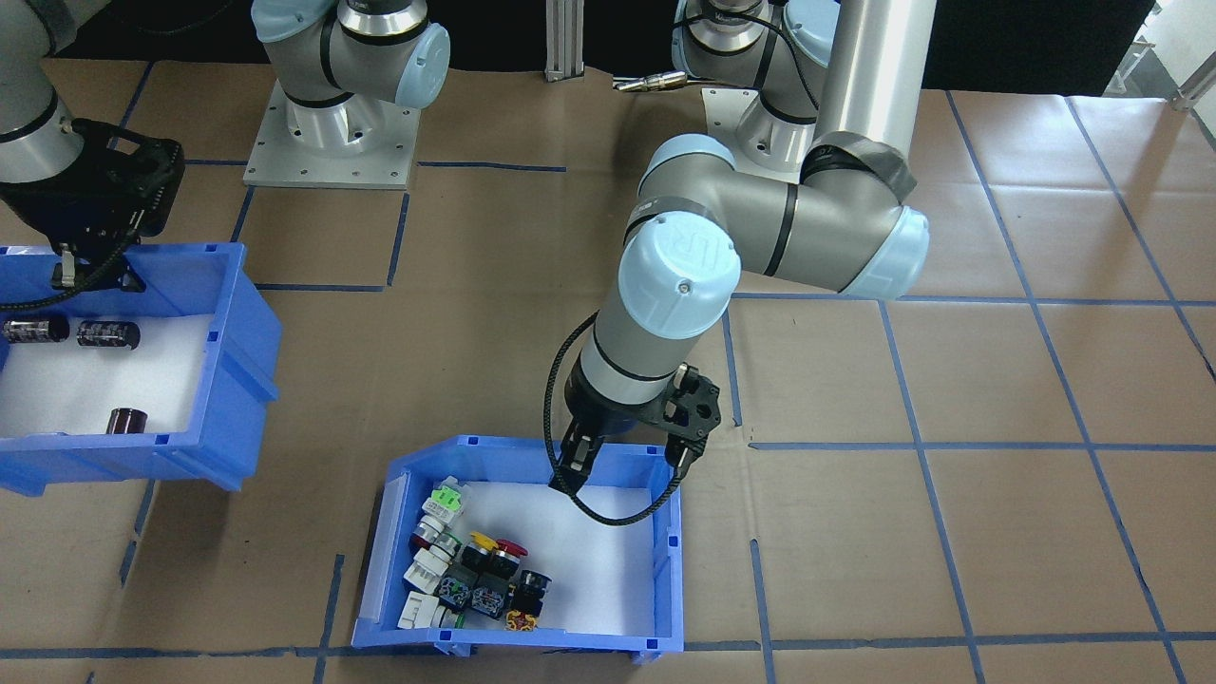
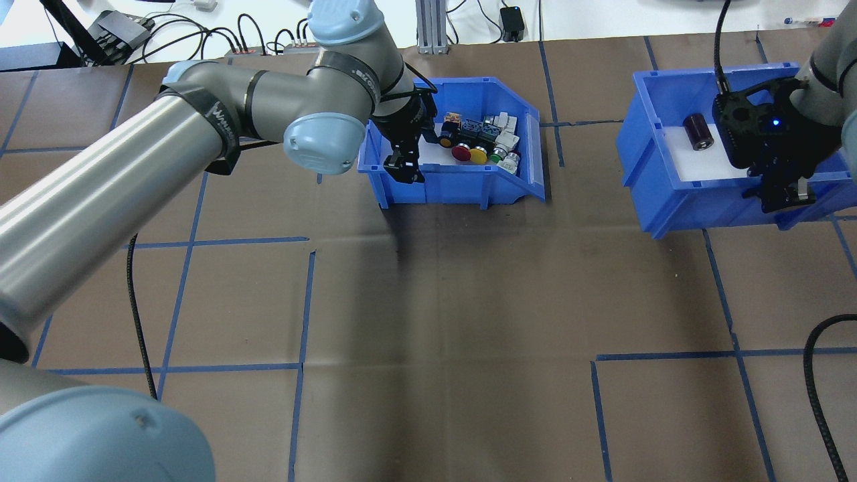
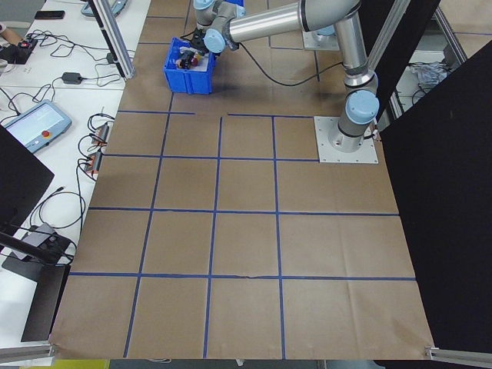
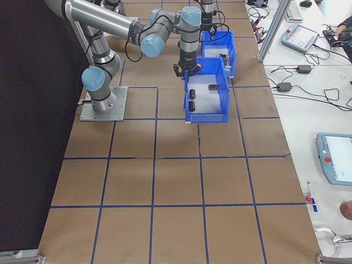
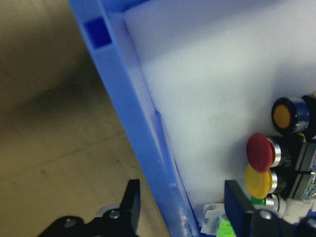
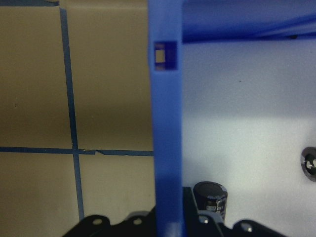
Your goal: Place button box in front
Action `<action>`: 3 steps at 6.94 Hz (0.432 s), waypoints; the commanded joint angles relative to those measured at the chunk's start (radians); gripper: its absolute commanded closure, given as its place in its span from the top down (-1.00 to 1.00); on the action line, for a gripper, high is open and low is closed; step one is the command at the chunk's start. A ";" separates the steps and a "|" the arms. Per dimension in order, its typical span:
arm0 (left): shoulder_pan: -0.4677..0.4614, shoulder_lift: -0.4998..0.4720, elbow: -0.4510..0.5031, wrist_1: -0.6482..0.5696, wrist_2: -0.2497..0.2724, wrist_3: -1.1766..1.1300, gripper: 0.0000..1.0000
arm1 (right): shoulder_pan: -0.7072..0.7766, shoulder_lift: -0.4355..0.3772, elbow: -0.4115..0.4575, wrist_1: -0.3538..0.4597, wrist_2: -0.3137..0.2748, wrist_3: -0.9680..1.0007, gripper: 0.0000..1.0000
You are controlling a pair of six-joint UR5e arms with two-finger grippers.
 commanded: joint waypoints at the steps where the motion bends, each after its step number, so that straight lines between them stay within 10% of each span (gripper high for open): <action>1: 0.116 0.175 -0.028 -0.205 0.013 0.198 0.97 | 0.010 -0.115 0.115 -0.005 0.003 0.019 -0.94; 3: 0.231 0.321 -0.071 -0.347 0.156 0.639 0.98 | 0.060 -0.194 0.212 -0.002 0.017 0.071 -0.94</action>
